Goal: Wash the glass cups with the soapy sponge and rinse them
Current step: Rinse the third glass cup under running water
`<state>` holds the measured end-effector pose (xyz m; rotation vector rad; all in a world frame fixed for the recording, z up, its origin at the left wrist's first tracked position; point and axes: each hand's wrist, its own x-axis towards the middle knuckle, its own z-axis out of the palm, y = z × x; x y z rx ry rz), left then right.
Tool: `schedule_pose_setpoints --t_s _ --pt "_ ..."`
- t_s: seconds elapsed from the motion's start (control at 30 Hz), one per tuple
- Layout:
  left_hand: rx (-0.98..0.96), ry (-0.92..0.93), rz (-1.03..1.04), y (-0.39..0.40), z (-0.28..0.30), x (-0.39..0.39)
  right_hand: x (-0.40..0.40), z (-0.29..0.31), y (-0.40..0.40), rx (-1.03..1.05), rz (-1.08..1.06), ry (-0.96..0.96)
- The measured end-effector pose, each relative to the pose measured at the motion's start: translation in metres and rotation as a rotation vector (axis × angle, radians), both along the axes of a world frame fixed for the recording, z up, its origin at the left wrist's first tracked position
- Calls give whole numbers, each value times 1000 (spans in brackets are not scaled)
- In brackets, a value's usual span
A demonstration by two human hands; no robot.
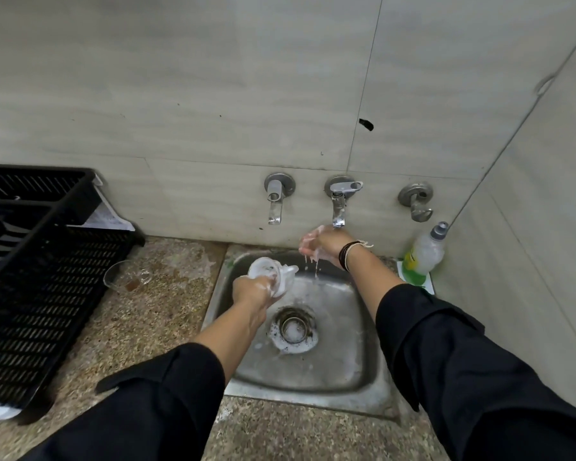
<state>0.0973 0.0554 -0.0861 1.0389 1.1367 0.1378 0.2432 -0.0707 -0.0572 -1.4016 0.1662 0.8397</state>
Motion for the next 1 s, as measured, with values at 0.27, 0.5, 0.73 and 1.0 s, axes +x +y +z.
schedule_pose_setpoints --t_s 0.27,0.5,0.73,1.0 --pt "-64 75 -226 -33 -50 62 -7 11 -32 -111 328 -263" --pt "-80 -37 -293 -55 -47 94 -3 -13 -58 -644 353 -928" --pt "-461 -270 -171 -44 -31 88 13 -27 -54 -482 502 -781" --pt "-394 -387 -134 -65 -29 100 -2 -43 -20 -634 -84 -460"
